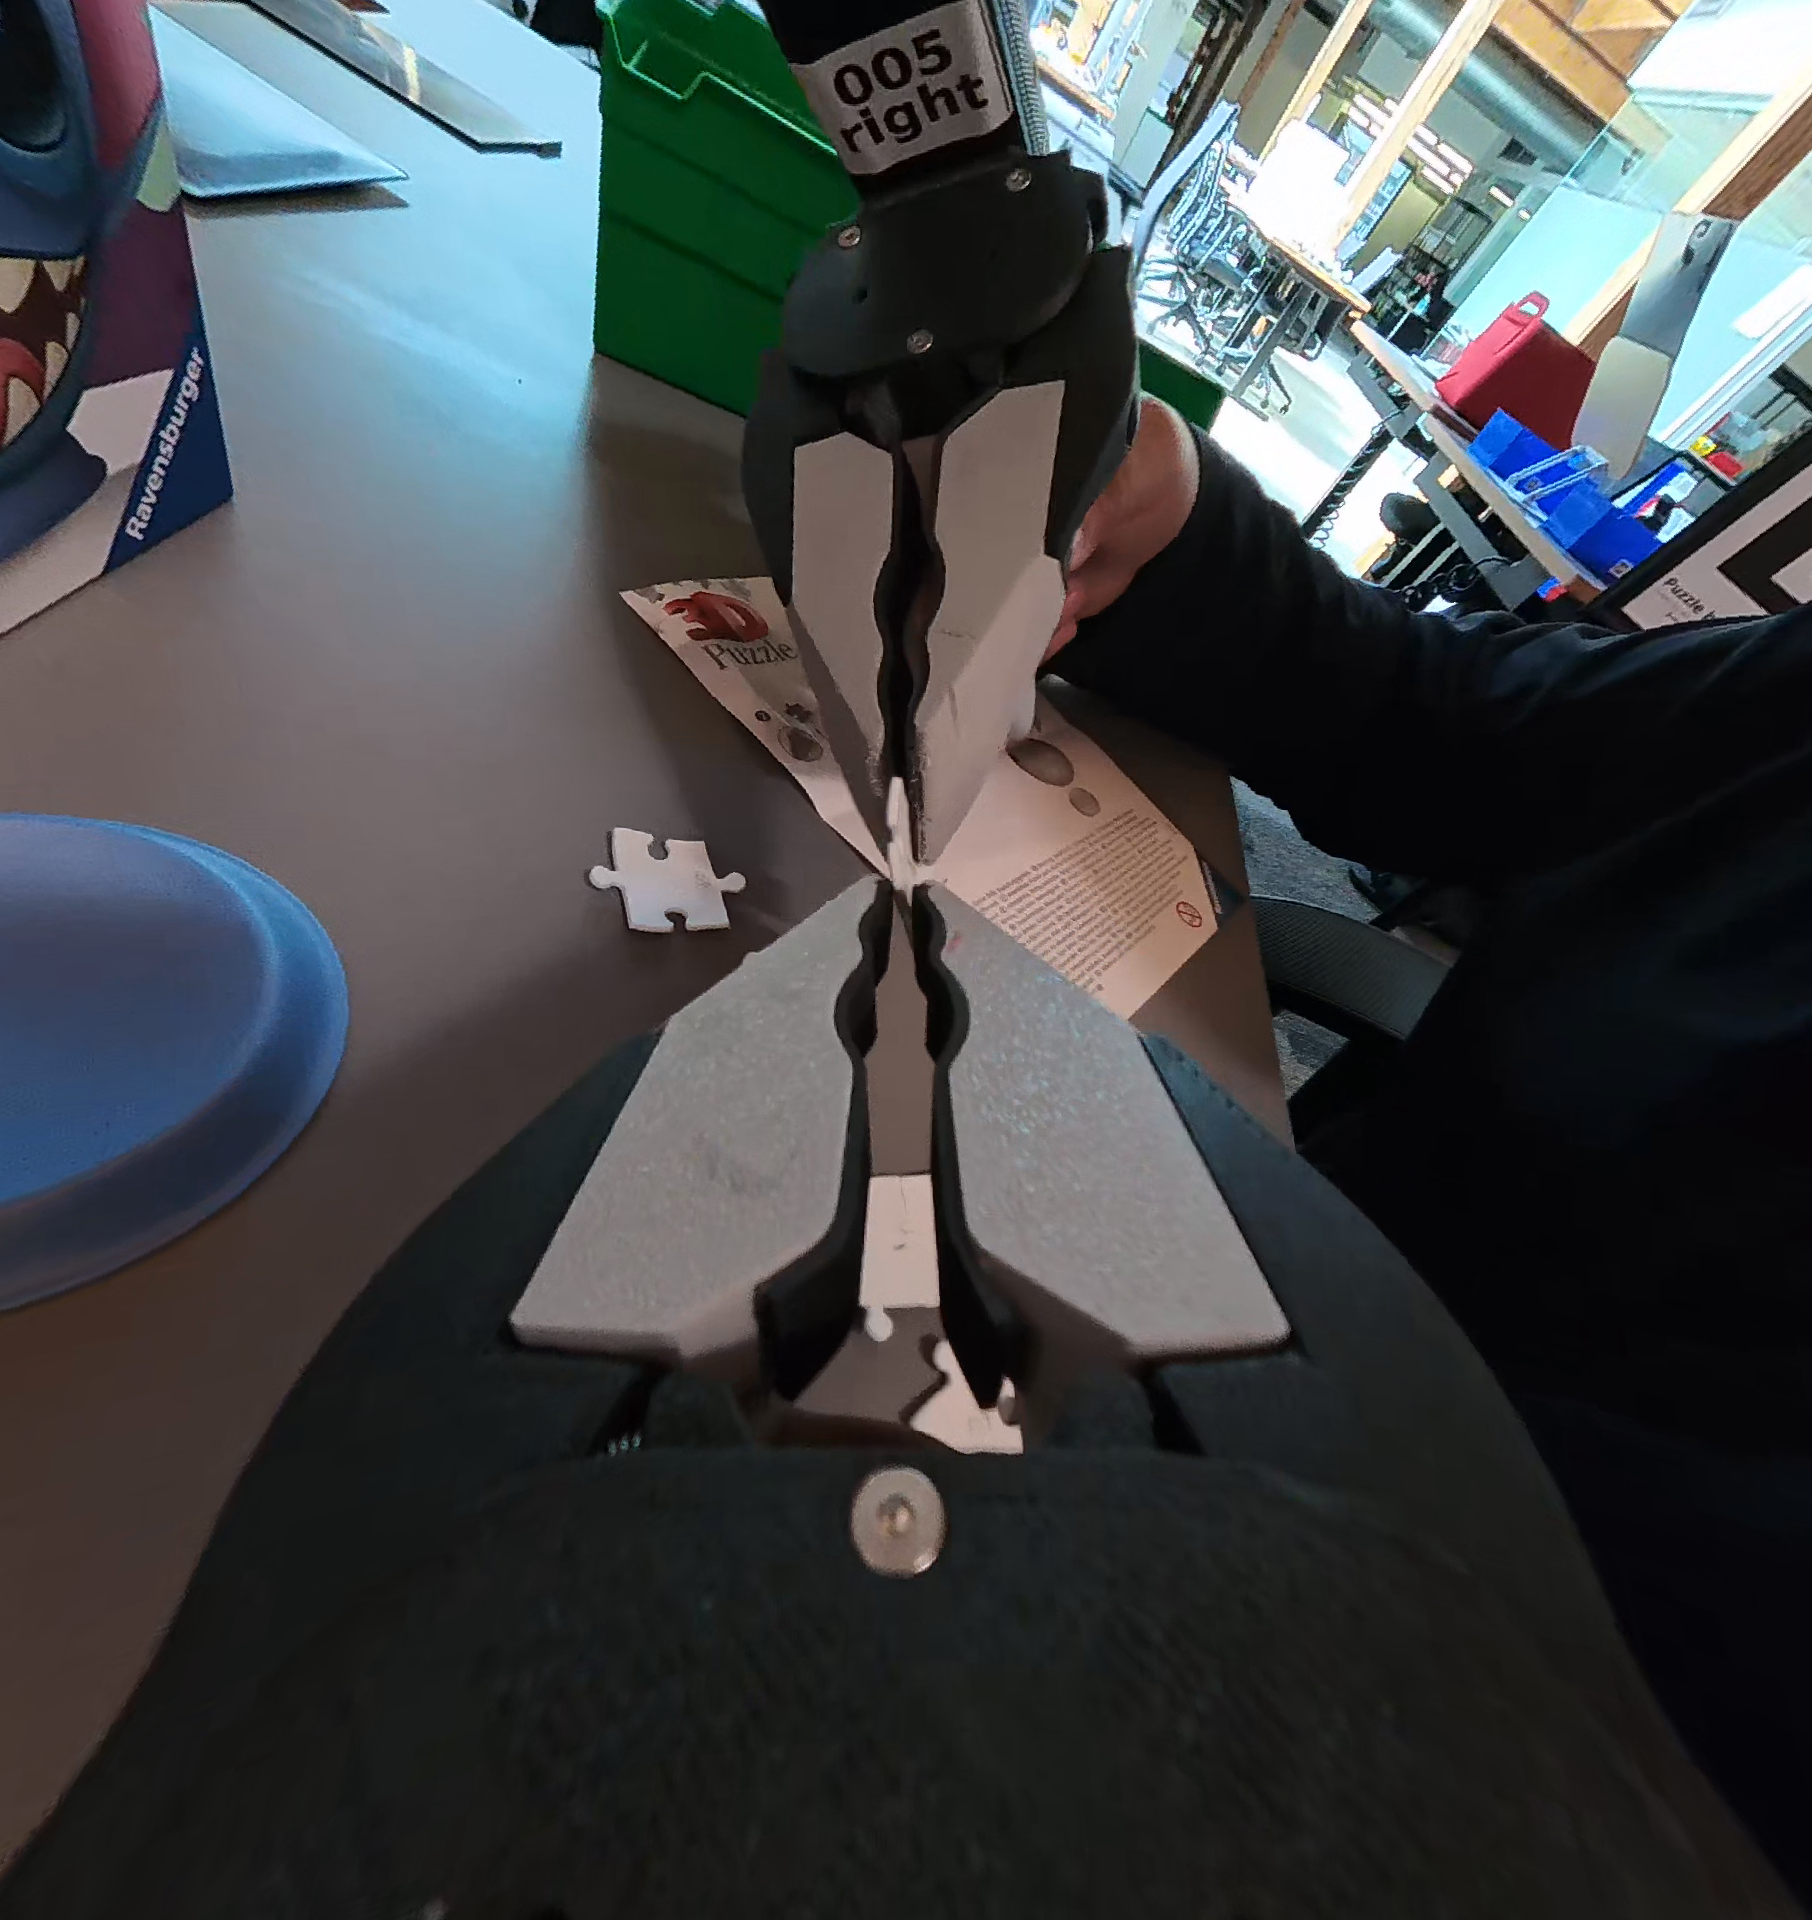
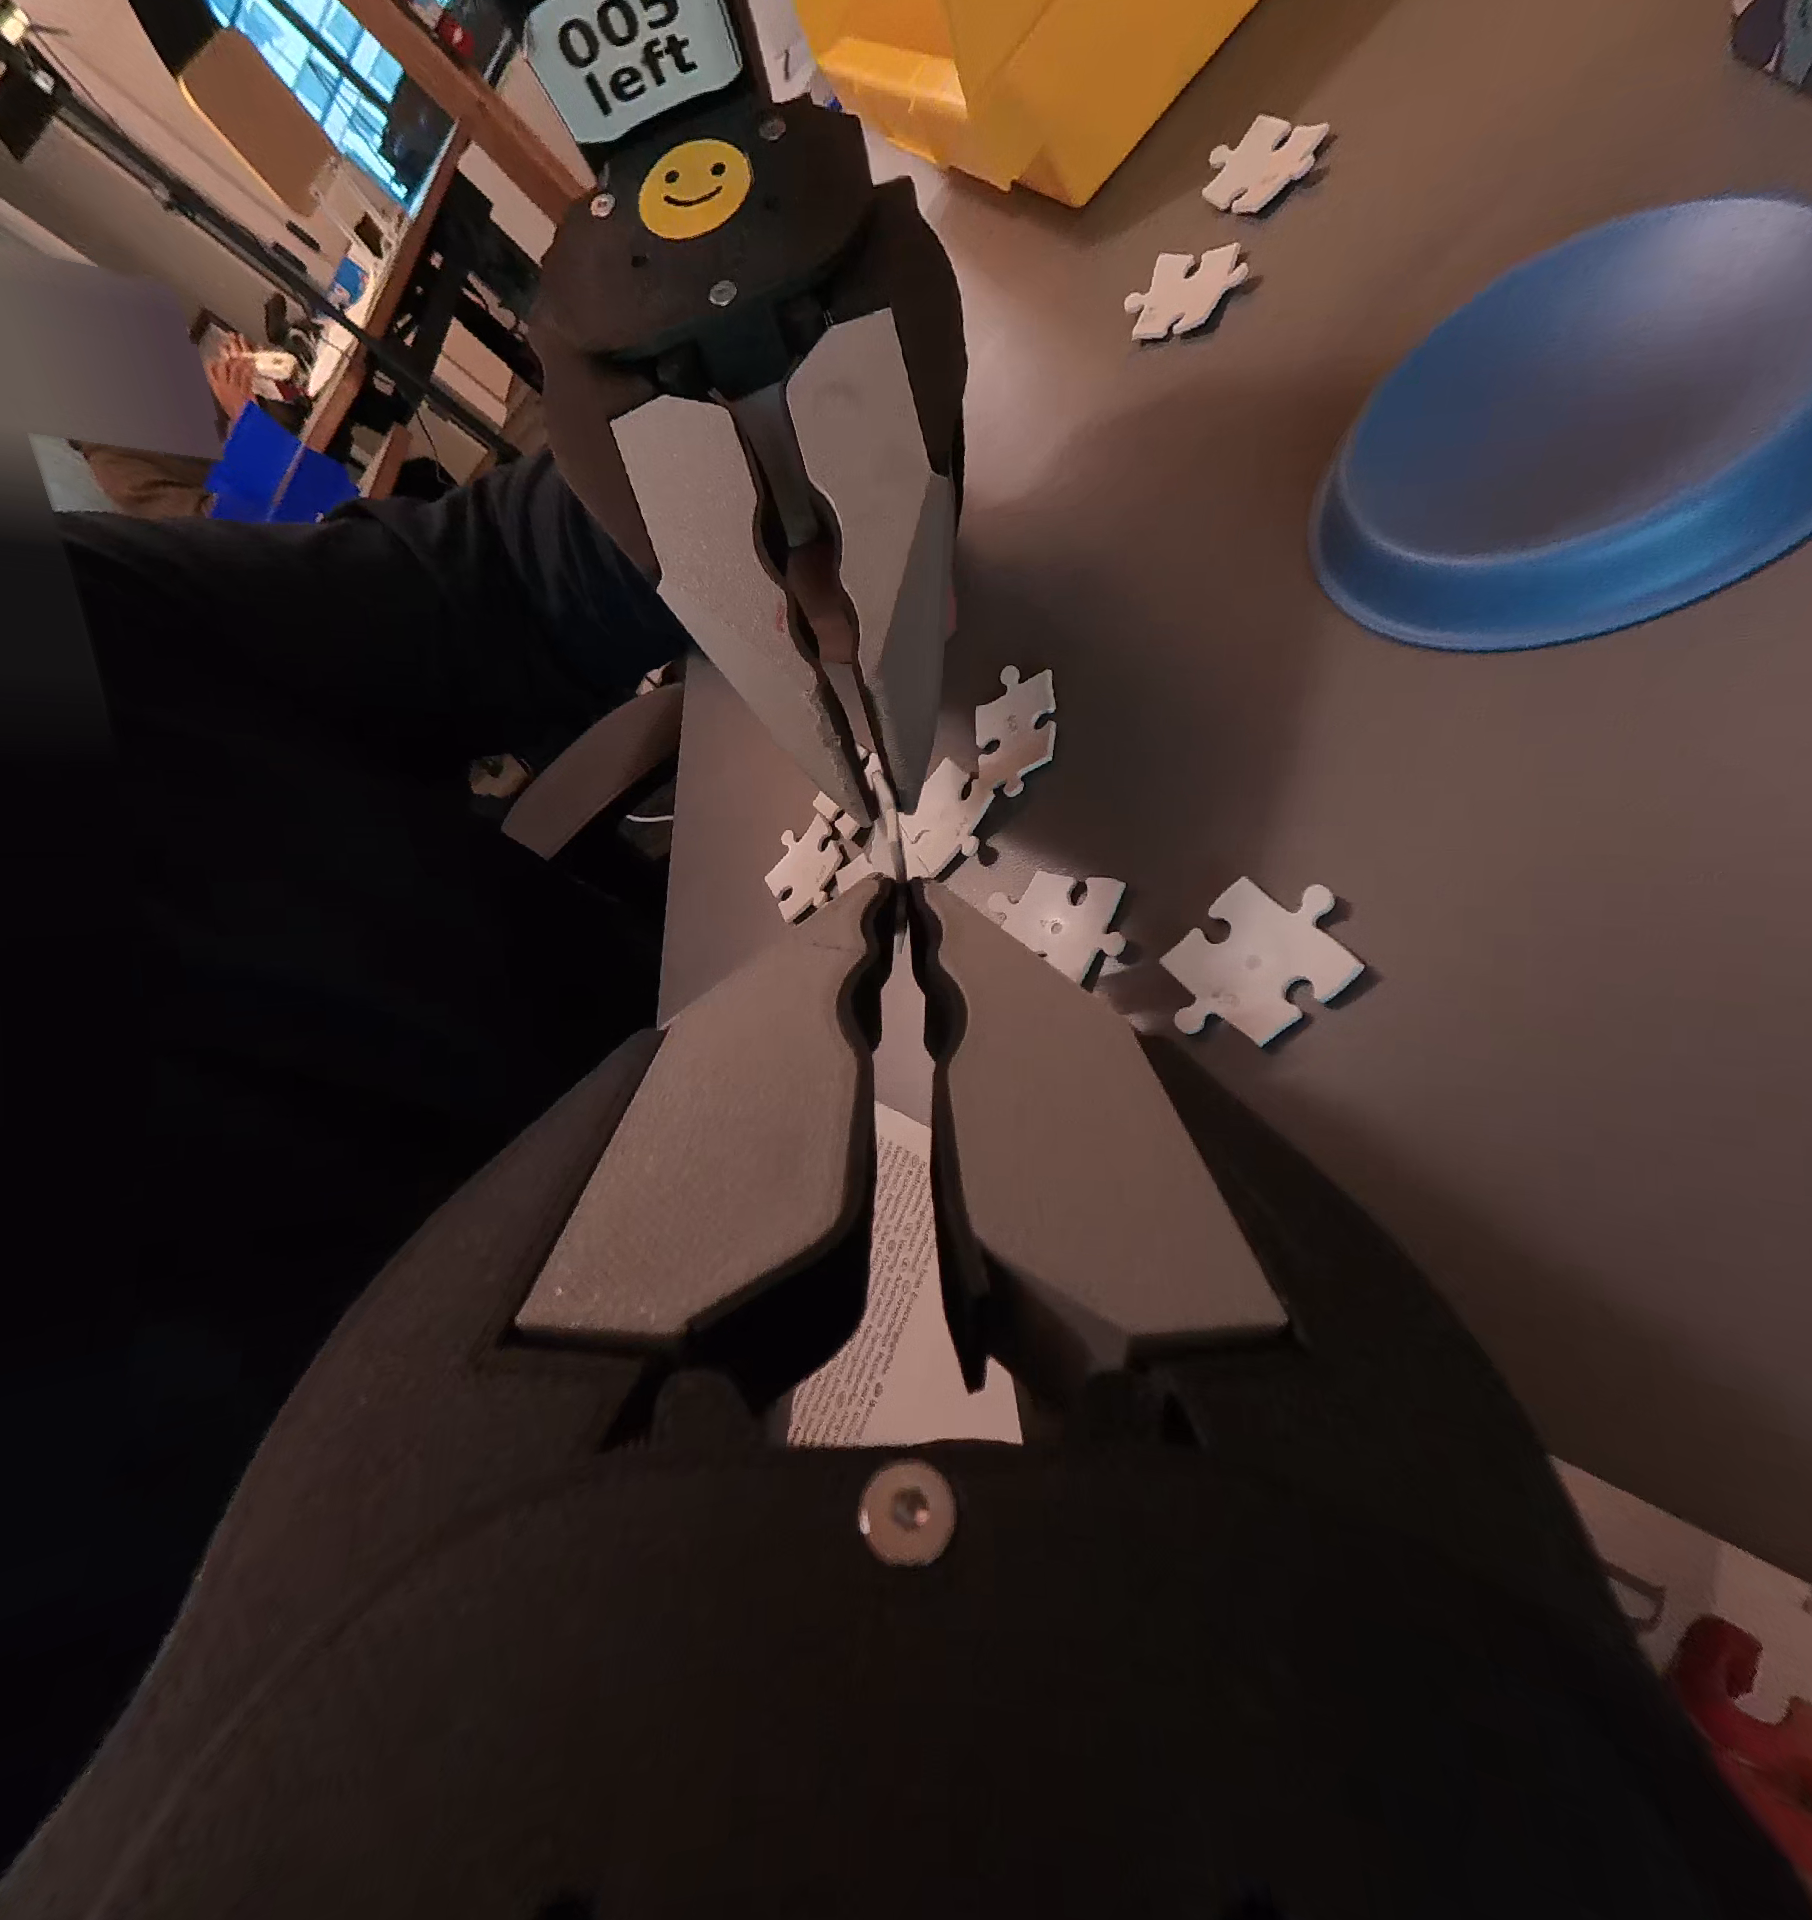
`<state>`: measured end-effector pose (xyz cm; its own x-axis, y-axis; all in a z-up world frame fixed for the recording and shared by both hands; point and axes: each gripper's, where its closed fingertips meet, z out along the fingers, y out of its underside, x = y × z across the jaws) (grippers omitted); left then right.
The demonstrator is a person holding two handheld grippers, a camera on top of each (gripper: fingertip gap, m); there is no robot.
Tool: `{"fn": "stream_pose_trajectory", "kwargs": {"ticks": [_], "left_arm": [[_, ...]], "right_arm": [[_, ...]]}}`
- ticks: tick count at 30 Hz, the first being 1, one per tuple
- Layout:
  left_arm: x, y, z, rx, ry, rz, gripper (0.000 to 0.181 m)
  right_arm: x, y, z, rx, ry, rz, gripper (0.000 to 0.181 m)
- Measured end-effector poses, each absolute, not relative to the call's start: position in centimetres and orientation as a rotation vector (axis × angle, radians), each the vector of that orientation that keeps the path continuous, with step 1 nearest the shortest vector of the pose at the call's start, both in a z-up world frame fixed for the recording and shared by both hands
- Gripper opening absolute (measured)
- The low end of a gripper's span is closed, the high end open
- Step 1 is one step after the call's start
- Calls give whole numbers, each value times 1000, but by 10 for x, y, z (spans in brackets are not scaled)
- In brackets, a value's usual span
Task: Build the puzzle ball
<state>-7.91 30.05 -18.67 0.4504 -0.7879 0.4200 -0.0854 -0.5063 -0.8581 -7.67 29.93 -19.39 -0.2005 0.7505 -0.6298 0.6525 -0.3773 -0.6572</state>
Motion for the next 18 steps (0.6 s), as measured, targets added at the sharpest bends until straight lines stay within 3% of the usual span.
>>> {"fn": "stream_pose_trajectory", "kwargs": {"ticks": [18], "left_arm": [[-79, 301, -191, -1930, 715, -1124, 0]], "right_arm": [[-84, 304, -182, -1905, -1585, 1738, 4]]}}
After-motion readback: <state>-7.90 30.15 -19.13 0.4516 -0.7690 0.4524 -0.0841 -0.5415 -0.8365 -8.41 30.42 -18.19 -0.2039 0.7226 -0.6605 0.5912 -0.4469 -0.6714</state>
